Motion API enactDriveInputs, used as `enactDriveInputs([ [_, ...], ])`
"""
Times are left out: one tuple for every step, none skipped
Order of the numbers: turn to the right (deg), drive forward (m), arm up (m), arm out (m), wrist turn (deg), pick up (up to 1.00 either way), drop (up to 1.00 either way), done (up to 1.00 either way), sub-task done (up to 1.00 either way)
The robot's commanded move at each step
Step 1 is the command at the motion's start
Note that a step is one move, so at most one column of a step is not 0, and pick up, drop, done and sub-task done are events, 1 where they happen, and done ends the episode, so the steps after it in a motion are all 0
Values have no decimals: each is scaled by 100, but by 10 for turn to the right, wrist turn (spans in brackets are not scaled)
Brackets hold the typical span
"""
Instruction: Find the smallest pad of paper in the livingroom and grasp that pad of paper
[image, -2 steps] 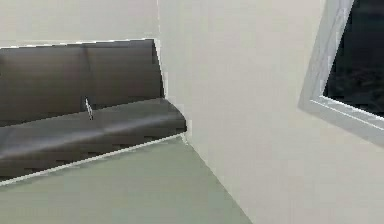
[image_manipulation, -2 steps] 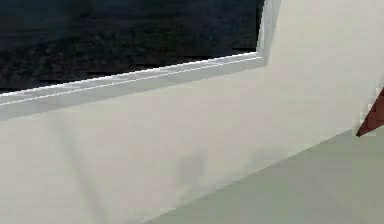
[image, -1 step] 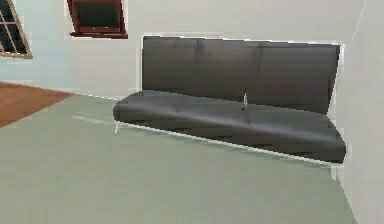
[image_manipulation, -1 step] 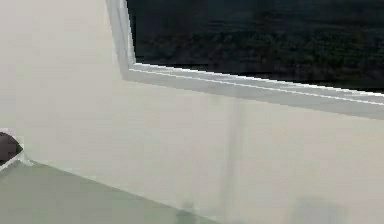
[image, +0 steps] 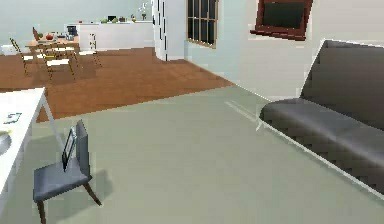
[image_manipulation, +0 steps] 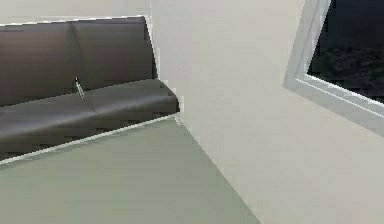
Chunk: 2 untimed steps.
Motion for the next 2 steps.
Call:
enactDriveInputs([
  [-90,0,0,0,0,0,0,0,0],
  [0,60,0,0,0,0,0,0,0],
])
